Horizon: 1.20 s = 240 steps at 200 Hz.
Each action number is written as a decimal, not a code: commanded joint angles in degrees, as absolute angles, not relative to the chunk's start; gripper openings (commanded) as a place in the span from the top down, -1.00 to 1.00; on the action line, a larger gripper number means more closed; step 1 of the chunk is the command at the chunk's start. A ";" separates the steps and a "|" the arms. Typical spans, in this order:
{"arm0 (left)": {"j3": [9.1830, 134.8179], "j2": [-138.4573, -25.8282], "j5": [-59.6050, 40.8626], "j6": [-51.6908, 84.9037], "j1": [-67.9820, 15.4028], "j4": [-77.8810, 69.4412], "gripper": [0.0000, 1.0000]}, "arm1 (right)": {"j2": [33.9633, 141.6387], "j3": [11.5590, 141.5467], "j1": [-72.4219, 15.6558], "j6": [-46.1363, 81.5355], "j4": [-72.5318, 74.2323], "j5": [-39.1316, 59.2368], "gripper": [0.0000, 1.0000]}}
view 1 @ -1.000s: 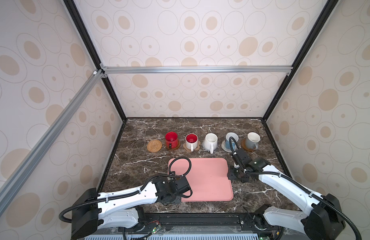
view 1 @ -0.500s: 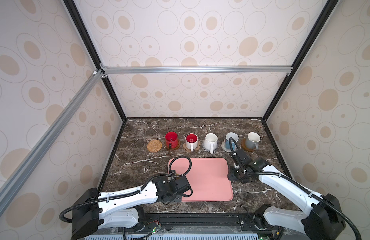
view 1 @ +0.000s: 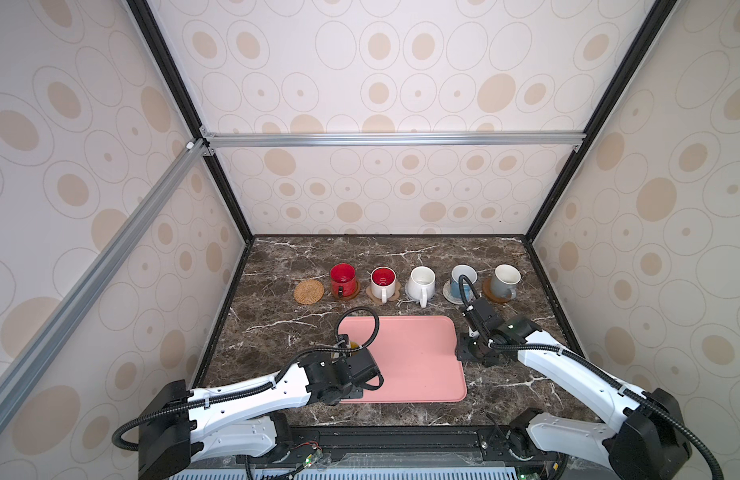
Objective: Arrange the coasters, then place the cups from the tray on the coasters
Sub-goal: 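Lift the yellow-inside mug off the tray with the left gripper, then carry the yellow-inside mug toward the empty cork coaster with the left gripper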
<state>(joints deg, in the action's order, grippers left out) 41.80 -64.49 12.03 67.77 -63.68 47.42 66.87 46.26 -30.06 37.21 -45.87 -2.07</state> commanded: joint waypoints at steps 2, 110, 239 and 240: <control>44.69 -63.63 17.78 67.53 -63.23 46.19 0.87 | 65.94 45.52 -29.73 38.10 -47.20 -2.27 -0.01; 46.58 -61.76 23.01 66.62 -62.92 44.17 0.90 | 64.77 44.92 -29.76 38.38 -47.59 -2.90 -0.02; 49.65 -60.03 22.10 54.62 -51.68 41.99 0.94 | 62.67 43.99 -29.66 39.02 -48.41 -4.11 -0.02; 49.66 -60.03 22.08 54.47 -51.55 41.96 0.94 | 62.63 43.97 -29.68 39.07 -48.38 -4.12 -0.01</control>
<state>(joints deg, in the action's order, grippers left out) 45.60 -61.43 18.83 59.00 -53.91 45.06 63.92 44.91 -30.04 38.13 -46.54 -2.96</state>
